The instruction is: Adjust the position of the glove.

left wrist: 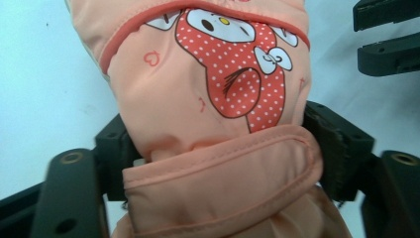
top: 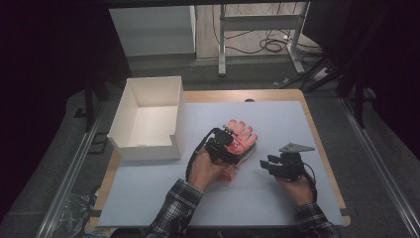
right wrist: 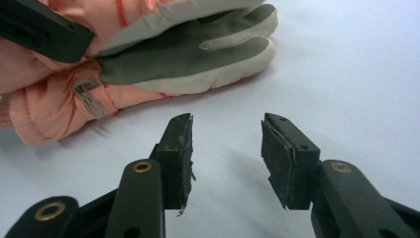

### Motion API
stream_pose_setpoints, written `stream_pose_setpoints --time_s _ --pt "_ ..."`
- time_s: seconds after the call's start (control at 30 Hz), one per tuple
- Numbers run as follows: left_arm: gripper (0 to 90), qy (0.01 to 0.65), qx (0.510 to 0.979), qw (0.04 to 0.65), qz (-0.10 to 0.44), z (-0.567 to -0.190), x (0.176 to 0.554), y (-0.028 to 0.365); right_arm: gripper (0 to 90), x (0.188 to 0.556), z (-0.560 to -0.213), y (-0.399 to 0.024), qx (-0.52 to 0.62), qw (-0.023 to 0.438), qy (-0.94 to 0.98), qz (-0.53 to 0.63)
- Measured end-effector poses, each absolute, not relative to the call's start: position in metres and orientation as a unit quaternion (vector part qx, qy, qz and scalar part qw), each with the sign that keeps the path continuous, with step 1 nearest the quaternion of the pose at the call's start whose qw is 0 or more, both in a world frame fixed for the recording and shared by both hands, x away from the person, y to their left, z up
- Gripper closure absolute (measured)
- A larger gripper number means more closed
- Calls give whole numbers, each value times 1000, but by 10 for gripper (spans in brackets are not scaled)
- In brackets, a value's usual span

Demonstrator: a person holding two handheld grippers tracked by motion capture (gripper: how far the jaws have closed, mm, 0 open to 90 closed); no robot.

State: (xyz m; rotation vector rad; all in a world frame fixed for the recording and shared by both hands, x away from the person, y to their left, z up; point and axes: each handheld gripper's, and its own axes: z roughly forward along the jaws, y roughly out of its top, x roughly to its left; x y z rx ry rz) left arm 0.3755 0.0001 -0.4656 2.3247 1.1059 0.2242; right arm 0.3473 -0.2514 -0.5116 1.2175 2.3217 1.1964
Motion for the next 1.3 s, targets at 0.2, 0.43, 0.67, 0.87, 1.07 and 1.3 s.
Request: stream_pose_setpoints --time_s 0.2,0.43,0.67,0.87,1.07,1.3 --pt "74 420 862 269 91 -459 370 8 551 346 -512 -255 423 130 796 413" --pt "6 436 865 238 70 -485 373 4 547 345 -513 -255 423 128 795 415" --pt "25 437 869 226 61 -509 375 -4 538 344 -515 -262 431 130 791 414" --pt "74 427 875 221 55 -517 376 -7 535 343 -519 -268 440 129 785 416" --pt "176 416 882 210 69 -514 373 -11 533 341 -524 -273 449 126 778 420" --pt "345 403 884 228 66 -511 369 -11 532 339 -526 -284 464 138 770 417"
